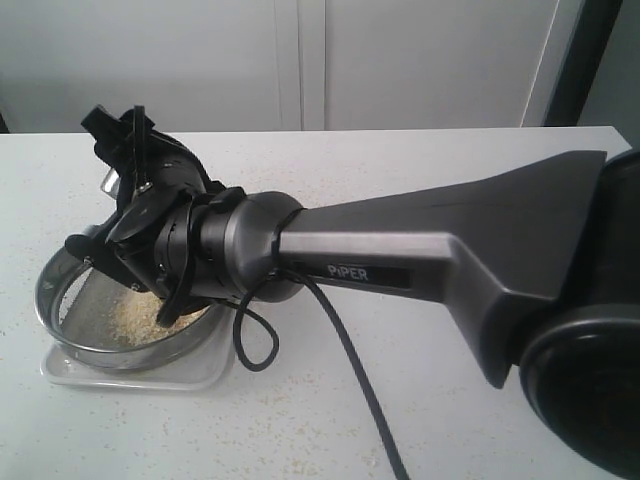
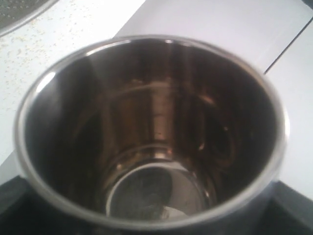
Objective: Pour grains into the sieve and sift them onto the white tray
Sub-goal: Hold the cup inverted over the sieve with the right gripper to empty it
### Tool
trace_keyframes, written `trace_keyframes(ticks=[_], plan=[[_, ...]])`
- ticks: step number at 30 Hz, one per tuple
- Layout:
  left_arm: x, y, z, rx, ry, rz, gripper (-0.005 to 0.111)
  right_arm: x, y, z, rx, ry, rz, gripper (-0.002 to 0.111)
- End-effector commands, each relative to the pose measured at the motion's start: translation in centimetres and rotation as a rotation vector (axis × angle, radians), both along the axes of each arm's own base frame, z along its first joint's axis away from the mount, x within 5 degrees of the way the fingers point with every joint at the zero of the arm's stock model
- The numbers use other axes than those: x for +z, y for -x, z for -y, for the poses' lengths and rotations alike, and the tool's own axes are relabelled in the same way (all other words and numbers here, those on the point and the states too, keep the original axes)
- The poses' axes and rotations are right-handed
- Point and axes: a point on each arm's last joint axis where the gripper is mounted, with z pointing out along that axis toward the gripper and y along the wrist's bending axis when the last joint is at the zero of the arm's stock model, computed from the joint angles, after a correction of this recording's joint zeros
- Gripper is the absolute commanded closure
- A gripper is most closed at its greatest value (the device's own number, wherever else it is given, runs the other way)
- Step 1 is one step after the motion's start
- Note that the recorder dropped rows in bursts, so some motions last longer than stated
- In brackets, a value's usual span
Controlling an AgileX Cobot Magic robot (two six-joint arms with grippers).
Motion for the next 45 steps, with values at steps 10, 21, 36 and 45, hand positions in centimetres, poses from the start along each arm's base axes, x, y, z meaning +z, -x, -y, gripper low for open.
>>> trace_keyframes(ticks=[10,21,36,45], plan=[[-0.3,0.1,0.0,0.001,0.01,-0.015,0.107,0.9,-0.2,0.1,-0.043,-0.129,-0.015,0.108],[-0.3,0.1,0.0,0.001,0.01,-0.015,0.107,1.4,-0.3,0.3,-0.028,-0.059,0.02,0.108],[-0.3,0.1,0.0,0.001,0.01,-0.015,0.107,0.7,-0.4,0.1,-0.016,-0.06,0.001,0.108],[-0.3,0.1,0.0,0.001,0.01,-0.015,0.107,1.0,-0.4,0.2,-0.033,-0.162,-0.036,0.108]])
